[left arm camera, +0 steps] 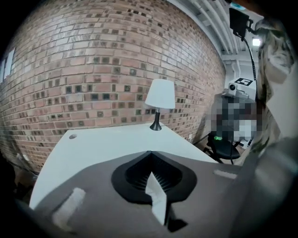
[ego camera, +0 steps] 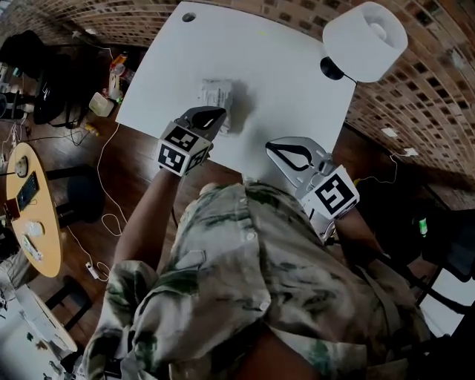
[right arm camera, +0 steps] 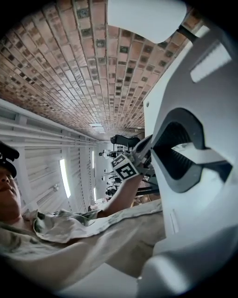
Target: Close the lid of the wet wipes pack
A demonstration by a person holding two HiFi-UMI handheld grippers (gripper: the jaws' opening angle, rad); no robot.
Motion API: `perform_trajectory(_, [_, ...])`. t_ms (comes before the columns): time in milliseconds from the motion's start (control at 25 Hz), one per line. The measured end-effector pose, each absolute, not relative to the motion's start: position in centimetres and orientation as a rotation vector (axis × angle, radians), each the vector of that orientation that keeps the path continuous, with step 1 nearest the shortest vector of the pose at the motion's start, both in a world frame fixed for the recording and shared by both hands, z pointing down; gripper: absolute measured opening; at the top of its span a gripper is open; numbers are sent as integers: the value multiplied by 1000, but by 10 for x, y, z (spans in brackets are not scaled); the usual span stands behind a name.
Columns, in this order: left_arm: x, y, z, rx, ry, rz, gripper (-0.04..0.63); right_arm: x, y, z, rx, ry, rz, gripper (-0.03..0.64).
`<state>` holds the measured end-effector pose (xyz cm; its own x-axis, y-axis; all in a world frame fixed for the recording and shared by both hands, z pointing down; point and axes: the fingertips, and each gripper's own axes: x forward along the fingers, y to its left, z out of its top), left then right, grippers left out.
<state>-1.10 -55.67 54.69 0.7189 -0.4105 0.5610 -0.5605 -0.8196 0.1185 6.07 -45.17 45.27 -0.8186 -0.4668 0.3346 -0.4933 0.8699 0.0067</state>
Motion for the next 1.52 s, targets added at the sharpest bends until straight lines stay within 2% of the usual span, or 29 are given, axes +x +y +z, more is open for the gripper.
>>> perform_trajectory(640, [-37, -598, 629, 2415, -869, 986, 0, 84, -477, 472, 710, -2716, 219, 6])
perform_trajectory(1520, [-52, -603, 657, 2300, -857, 980, 0, 85, -493, 485, 669, -2712, 273, 6])
